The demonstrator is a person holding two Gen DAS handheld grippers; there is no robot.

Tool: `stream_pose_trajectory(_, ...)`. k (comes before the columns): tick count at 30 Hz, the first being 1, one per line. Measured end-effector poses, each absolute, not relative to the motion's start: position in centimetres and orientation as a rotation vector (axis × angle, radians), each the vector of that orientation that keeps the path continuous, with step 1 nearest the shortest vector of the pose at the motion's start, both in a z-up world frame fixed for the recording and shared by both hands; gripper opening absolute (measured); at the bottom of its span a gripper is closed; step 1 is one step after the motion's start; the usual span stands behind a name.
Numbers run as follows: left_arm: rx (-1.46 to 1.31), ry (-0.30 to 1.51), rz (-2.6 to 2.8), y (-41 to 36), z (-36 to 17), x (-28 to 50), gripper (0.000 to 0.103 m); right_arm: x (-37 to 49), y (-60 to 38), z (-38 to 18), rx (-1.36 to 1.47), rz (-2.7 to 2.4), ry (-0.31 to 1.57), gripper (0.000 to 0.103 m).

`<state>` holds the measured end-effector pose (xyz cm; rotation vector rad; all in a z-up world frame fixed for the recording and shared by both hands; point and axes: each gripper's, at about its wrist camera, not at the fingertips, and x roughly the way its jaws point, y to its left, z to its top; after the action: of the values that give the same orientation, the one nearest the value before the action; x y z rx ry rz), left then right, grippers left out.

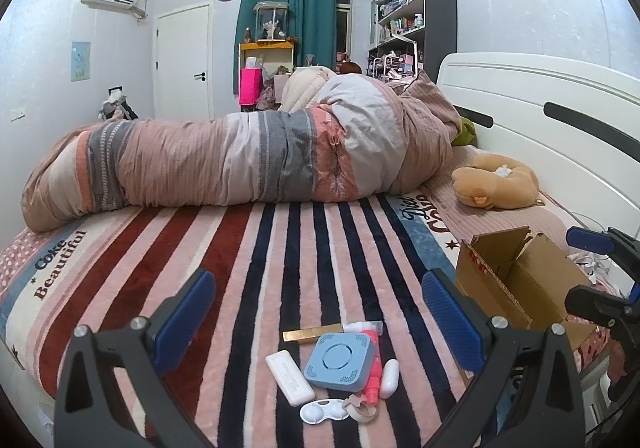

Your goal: Organize rigid objects

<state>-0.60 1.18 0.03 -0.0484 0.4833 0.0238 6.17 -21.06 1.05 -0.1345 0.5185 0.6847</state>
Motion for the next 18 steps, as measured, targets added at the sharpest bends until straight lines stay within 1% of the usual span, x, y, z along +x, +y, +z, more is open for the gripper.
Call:
stream_pose_trajectory(4,-0.067,0.486,-0.017,2.1,-0.4,-0.5,0.103,6.1,-20.3,0.7,-0.158,0.672,0.533,0.103)
stream_pose_trajectory(6,-0.071,0.488,-0.040,2.7,-0.7,-0.4,0.103,5.9,-19.6,0.7,-0.178,0.645,0.527,0.100)
stream_pose_trajectory(8,-0.077,0.485,-0.063,3.5,-0.9,-0.3,0.103,5.8,-18.8,0.9,-0.200,0.639,0.523,0.099)
stream_pose_trajectory(14,-0.087,0.472,-0.073,7.3,-1.8,-0.4,0.103,5.7,-14.2,1.4,-0.281,0.678,0.523,0.099)
stream_pose_trajectory(18,-0.081,0.492,-0.044,10.3,-3.8,-0.3,0.102,6.3,-9.7,-0.3,-0.324,0.766,0.584,0.093)
